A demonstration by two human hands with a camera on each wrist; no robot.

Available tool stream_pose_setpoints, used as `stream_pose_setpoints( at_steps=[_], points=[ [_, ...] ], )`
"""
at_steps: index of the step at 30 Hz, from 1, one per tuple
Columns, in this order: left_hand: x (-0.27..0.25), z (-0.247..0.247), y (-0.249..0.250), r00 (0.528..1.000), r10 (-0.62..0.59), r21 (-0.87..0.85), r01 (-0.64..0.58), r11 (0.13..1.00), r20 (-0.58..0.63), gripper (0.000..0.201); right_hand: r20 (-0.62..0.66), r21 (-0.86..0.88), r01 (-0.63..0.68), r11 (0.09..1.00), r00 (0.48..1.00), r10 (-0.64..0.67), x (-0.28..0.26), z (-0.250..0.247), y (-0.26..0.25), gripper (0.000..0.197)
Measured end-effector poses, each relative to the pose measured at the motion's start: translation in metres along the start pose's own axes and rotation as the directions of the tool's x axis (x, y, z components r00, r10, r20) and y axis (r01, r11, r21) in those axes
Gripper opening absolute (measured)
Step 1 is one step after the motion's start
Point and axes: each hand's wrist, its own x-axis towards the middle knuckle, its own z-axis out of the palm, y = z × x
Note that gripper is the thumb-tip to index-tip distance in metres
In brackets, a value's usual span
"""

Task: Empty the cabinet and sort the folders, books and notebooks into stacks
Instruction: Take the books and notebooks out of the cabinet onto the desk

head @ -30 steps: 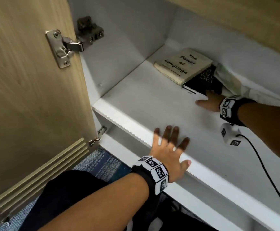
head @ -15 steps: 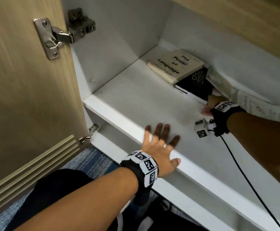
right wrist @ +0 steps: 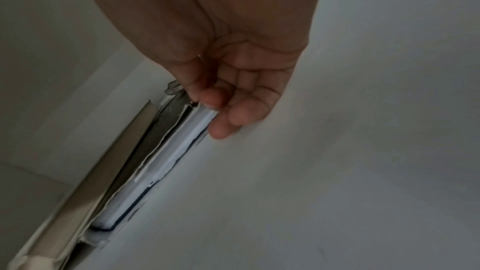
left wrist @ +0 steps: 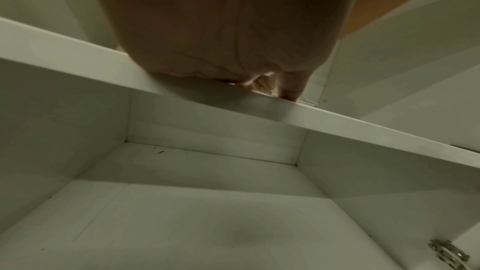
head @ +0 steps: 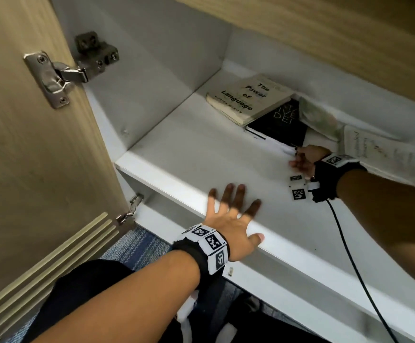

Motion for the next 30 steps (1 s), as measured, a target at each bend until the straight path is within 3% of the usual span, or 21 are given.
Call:
stream_pose_setpoints(
  at_steps=[6, 9, 10, 13, 16, 19, 22, 25, 30],
  points=[
    [0.001, -0.013, -0.002, 0.998, -0.002, -0.055, 0.005, 0.998, 0.059, 0.077, 0.107, 0.079, -0.021, 0.997, 0.994, 0.013, -0.069, -0.013, 0.044, 0.022],
    [0.018, -0.036, 0.001, 0.992, -0.106, -0.22, 0.089, 0.971, -0.067, 0.073, 0.224, 0.045, -0.071, 0.996, 0.973, 0.059, -0.097, -0.044, 0.07, 0.019],
    [0.028, -0.047, 0.0, 0.98, -0.181, -0.346, 0.142, 0.927, -0.085, 0.074, 0.251, 0.009, -0.086, 0.996, 0.965, 0.081, -0.102, -0.054, 0.078, 0.018],
    [0.058, -0.082, 0.004, 0.951, -0.308, -0.704, 0.202, 0.681, -0.026, 0.087, 0.217, -0.076, -0.12, 0.99, 0.967, 0.134, -0.111, -0.089, 0.101, 0.026],
    [0.081, -0.102, 0.011, 0.936, -0.351, -0.736, 0.233, 0.636, -0.007, 0.049, 0.195, 0.023, -0.144, 0.989, 0.971, 0.137, -0.111, -0.112, 0.118, 0.031],
    [0.101, -0.108, 0.022, 0.914, -0.405, -0.777, 0.276, 0.566, 0.029, 0.046, 0.203, 0.077, -0.131, 0.988, 0.973, 0.113, -0.111, -0.115, 0.118, 0.03],
    [0.111, -0.11, 0.032, 0.91, -0.409, -0.725, 0.328, 0.605, 0.07, 0.048, 0.196, 0.064, -0.053, 0.997, 0.98, 0.04, -0.111, -0.108, 0.114, 0.028],
    [0.118, -0.108, 0.042, 0.903, -0.42, -0.647, 0.371, 0.666, 0.086, 0.049, 0.245, 0.057, 0.018, 0.998, 0.969, -0.032, -0.109, -0.109, 0.116, 0.043],
    [0.128, -0.099, 0.063, 0.912, -0.404, -0.566, 0.371, 0.736, 0.071, 0.047, 0.319, -0.022, 0.088, 0.996, 0.945, -0.076, -0.107, -0.11, 0.118, 0.046]
  ],
)
